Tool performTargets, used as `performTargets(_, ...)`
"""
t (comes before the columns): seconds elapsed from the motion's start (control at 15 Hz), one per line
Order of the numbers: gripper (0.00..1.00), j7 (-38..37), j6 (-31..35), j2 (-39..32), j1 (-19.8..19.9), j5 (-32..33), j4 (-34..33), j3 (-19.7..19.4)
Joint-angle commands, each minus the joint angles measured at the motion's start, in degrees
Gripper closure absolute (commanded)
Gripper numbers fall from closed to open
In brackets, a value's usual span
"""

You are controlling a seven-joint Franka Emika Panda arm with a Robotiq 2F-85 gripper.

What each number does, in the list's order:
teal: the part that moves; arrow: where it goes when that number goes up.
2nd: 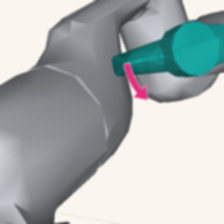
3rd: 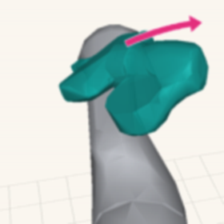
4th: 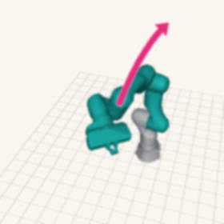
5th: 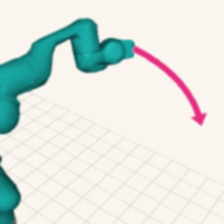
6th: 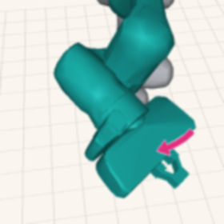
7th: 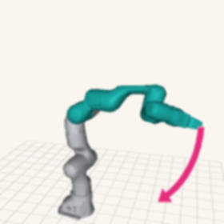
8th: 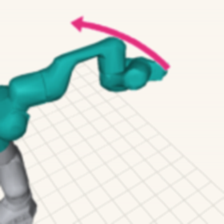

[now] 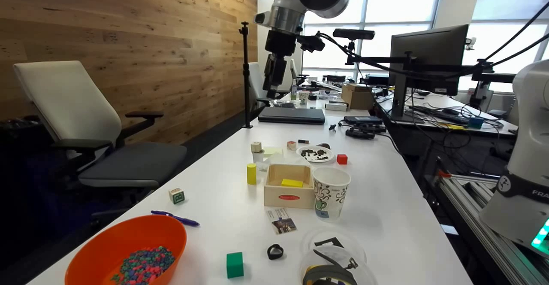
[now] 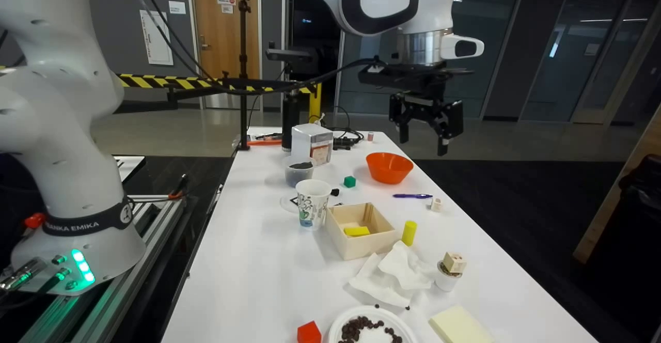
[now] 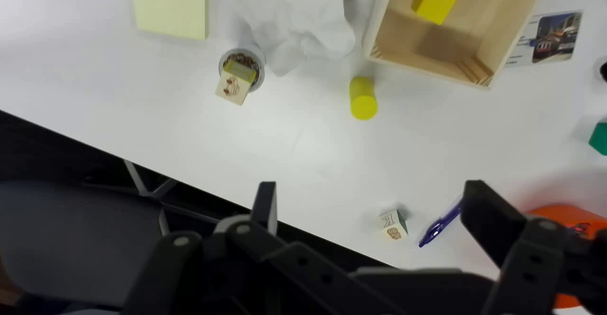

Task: Move the cube backwards

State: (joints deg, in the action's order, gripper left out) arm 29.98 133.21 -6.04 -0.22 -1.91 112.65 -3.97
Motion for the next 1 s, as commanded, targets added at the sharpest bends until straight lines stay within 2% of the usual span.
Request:
performTargets(0.0,0.00,1.3,-1.2,-9.1,1.5,-4.5,-11.3,3.2)
performTargets(0.27,0.00,-1.2,-1.4,-15.4,3.0,-14.9,-18.9,8.3)
performTargets(0.4,0.00,-5.1,-0.3,-18.1,2.8,-17.8,-22.0,9.8)
performTargets(0.53,0.00,-12.3,2.5,-20.2,1.2,-16.6,-24.2,9.6)
performTargets(0.6,0.00,-8.0,1.1,-17.1,2.3,-14.6,-20.0,10.0)
performTargets(0.87,0.00,-11.9,2.2,-19.4,1.8,-14.6,-22.6,10.4)
performTargets(0.93,0.00,-14.8,-0.6,-19.0,1.0,-11.7,-22.8,8.7)
